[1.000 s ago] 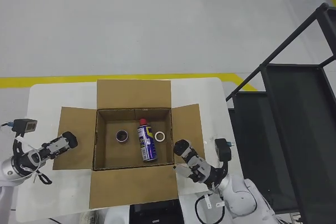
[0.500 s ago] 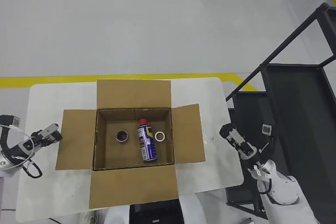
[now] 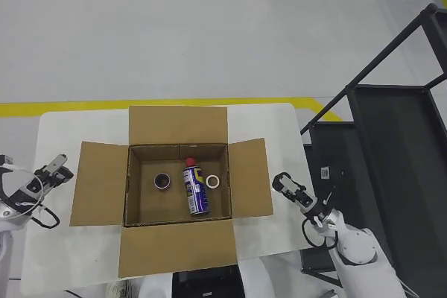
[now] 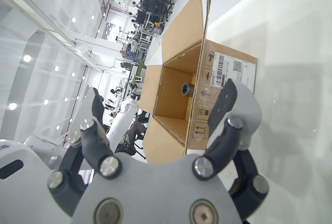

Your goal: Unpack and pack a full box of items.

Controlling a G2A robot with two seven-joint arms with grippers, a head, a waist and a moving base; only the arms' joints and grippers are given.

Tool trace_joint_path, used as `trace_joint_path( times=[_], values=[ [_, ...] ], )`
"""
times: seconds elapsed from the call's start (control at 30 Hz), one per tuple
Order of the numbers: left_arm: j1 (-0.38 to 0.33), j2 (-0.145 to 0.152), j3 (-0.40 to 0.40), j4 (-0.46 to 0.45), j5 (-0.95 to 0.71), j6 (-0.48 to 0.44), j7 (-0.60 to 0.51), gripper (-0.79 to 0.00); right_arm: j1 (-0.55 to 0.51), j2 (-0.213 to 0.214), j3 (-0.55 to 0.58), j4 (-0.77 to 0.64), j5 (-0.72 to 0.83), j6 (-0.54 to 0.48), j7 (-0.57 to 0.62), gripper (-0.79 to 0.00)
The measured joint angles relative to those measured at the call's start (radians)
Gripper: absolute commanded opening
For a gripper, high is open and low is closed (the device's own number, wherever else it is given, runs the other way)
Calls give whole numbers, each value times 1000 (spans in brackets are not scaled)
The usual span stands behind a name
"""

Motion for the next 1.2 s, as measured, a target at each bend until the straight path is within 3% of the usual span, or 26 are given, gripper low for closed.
trace_joint_path(
  times=[0.2, 0.37, 0.63, 0.83, 1.0, 1.2],
  values=[
    [-26, -1, 67, -2, -20, 83, -134, 0, 10, 4, -28, -3, 24, -3, 27, 0],
    [-77, -11, 154, -32, -223, 70, -296, 0, -2, 9, -48, -50, 52, -31, 75, 0],
    [-81, -12, 174, -153, -288, 65, -381, 0, -19, 17, -97, -135, 39, -48, 137, 0],
    [-147, -19, 264, -214, -268, 120, -423, 0, 31, 16, -192, -122, -16, -7, 138, 0],
    [-263, -35, 404, -162, -201, 182, -426, 0, 76, 15, -258, -76, -80, 26, 123, 0],
    [-368, -58, 544, -69, -126, 189, -393, 0, 98, 15, -303, -30, -186, 57, 79, 0]
  ],
)
